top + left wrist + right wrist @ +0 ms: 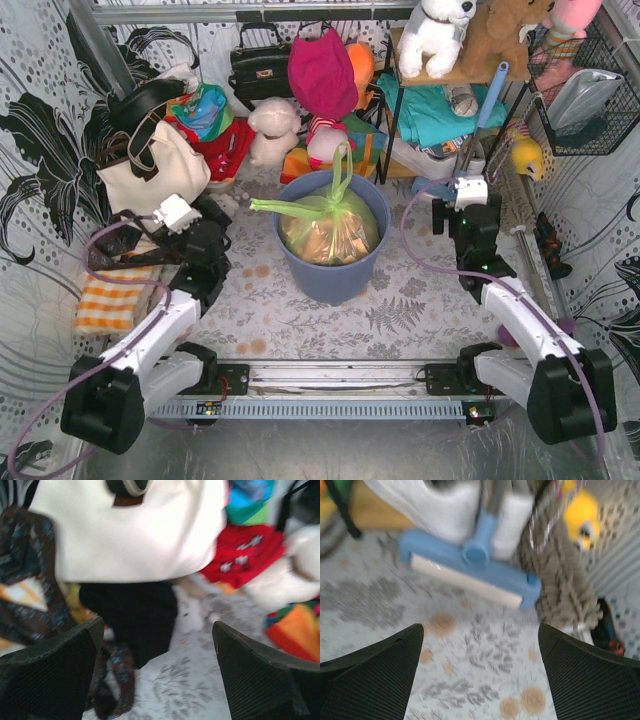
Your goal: Tie the trash bag
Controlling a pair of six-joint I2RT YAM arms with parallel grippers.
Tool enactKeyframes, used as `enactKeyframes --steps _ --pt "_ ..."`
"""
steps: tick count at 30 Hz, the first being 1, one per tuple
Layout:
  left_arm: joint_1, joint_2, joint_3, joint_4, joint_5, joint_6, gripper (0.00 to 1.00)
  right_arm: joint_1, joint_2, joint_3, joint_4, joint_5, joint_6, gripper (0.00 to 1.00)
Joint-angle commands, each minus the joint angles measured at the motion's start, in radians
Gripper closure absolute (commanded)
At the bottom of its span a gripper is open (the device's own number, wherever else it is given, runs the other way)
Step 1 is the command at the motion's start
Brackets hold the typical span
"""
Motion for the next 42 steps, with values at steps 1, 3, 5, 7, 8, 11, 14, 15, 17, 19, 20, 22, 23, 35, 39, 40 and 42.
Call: enactKeyframes --steps 1,3,5,7,8,11,14,15,17,19,20,22,23,35,39,40,42 --pt "0.011 0.082 -0.112 0.271 -0.147 0.017 0.02 -0.087 0.038 -0.143 0.194 -0.014 0.114 0.03" --pt "0.011 0.135 -0.164 0.379 -0.134 0.070 0.02 -0.141 0.065 -0.207 0.267 -0.020 0.145 0.03" --pt "0.013 0.193 -0.196 0.467 -0.127 0.113 0.02 -0.177 0.089 -0.262 0.348 -0.022 0.158 0.03" --pt "0.015 0.275 -0.227 0.579 -0.105 0.171 0.02 -0.192 0.123 -0.304 0.429 -0.005 0.138 0.03" --pt "0.016 0.308 -0.233 0.624 -0.098 0.199 0.02 -0.195 0.141 -0.315 0.455 0.012 0.126 0.03" --pt "0.020 0.395 -0.246 0.726 -0.078 0.252 0.02 -0.207 0.200 -0.347 0.539 0.028 0.114 0.03" --pt "0.033 0.420 -0.241 0.730 -0.024 0.272 0.02 -0.211 0.267 -0.397 0.677 0.010 0.120 0.03" --pt "0.046 0.421 -0.245 0.748 0.028 0.267 0.02 -0.210 0.284 -0.397 0.711 0.003 0.115 0.03" --pt "0.082 0.447 -0.286 0.841 0.155 0.260 0.02 -0.212 0.303 -0.381 0.715 -0.014 0.111 0.03" --pt "0.101 0.466 -0.282 0.852 0.263 0.276 0.02 -0.212 0.318 -0.360 0.686 -0.038 0.106 0.03" --pt "0.108 0.463 -0.274 0.824 0.310 0.280 0.02 -0.212 0.319 -0.361 0.686 -0.068 0.099 0.03" --pt "0.115 0.466 -0.276 0.835 0.345 0.290 0.02 -0.212 0.316 -0.388 0.756 -0.132 0.124 0.03" --pt "0.119 0.460 -0.283 0.835 0.370 0.290 0.02 -0.212 0.323 -0.408 0.813 -0.171 0.137 0.03" --pt "0.178 0.513 -0.363 1.022 0.632 0.329 0.02 -0.212 0.511 -0.427 1.022 -0.266 0.093 0.03" --pt "0.177 0.511 -0.361 1.012 0.571 0.309 0.02 -0.218 0.511 -0.417 1.004 -0.215 0.122 0.03" --pt "0.177 0.508 -0.358 0.996 0.576 0.305 0.02 -0.218 0.515 -0.421 1.021 -0.206 0.114 0.03" --pt "0.186 0.510 -0.342 0.973 0.594 0.299 0.02 -0.218 0.513 -0.420 1.018 -0.206 0.116 0.03"
